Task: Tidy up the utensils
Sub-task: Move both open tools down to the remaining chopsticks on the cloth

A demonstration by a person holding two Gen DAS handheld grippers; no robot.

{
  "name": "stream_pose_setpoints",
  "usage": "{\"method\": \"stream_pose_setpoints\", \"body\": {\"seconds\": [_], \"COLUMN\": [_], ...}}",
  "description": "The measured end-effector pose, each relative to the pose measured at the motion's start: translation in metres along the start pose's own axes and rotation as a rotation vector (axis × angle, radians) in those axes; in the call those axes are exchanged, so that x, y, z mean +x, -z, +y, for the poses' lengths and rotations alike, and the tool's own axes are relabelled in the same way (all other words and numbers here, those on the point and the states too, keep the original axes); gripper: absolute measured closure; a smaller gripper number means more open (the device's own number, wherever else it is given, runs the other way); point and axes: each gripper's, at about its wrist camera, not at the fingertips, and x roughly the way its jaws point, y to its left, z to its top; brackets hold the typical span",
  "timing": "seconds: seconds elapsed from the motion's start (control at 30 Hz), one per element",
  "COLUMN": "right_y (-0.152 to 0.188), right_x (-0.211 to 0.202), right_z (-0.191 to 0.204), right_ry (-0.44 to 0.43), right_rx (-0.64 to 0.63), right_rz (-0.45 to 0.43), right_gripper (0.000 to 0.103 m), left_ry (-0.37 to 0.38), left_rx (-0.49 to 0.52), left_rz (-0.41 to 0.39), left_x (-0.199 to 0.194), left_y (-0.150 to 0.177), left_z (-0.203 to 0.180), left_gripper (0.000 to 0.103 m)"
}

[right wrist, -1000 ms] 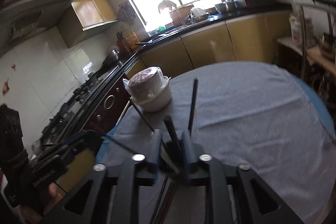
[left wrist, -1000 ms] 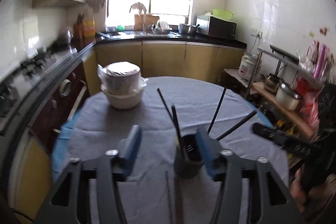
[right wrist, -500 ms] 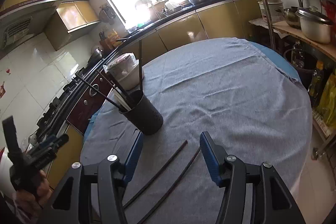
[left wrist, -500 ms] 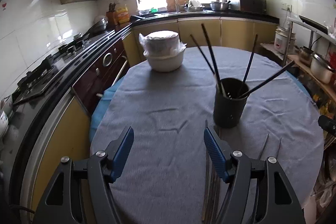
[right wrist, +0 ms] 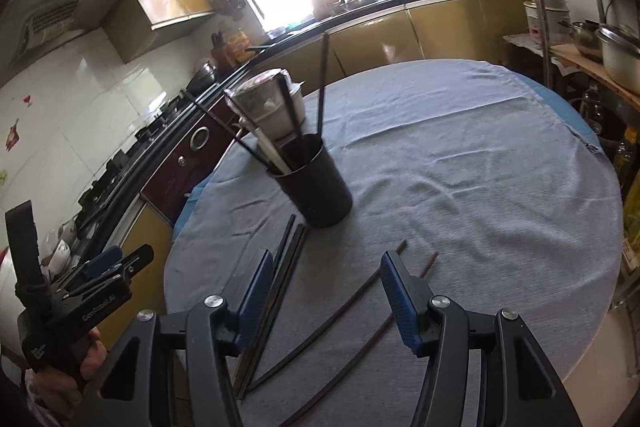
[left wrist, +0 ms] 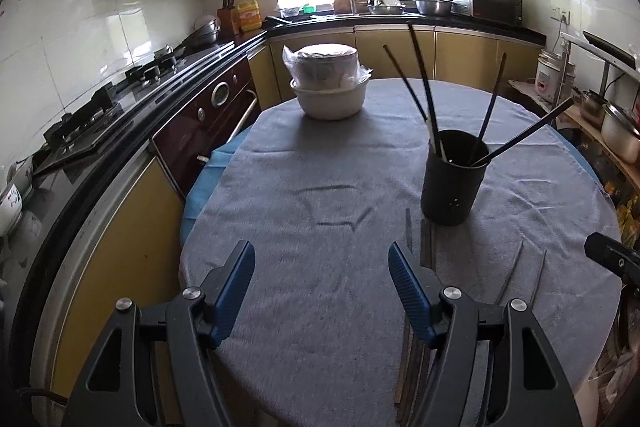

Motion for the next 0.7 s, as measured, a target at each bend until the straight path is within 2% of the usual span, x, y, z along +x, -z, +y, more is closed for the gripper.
{"method": "stream_pose_setpoints", "body": {"seconds": [0.23,0.7], "right_y": [0.005,0.01], "right_x": [0.01,0.022], "right_z": [0.007,-0.005], "right_ry": [-0.001,0.006], "right_rx": [-0.005,0.037], "right_rz": [0.024,0.057], "right_gripper": [0.044,0.044], "left_ry": [-0.007,-0.013], "left_rx": [-0.004,0.015], "left_rz": [0.014,0.053], "left_x": [0.006,0.018], "left_y": [0.003,0.009], "left_z": [0.002,-0.002], "left_gripper": [0.033,0.033]}}
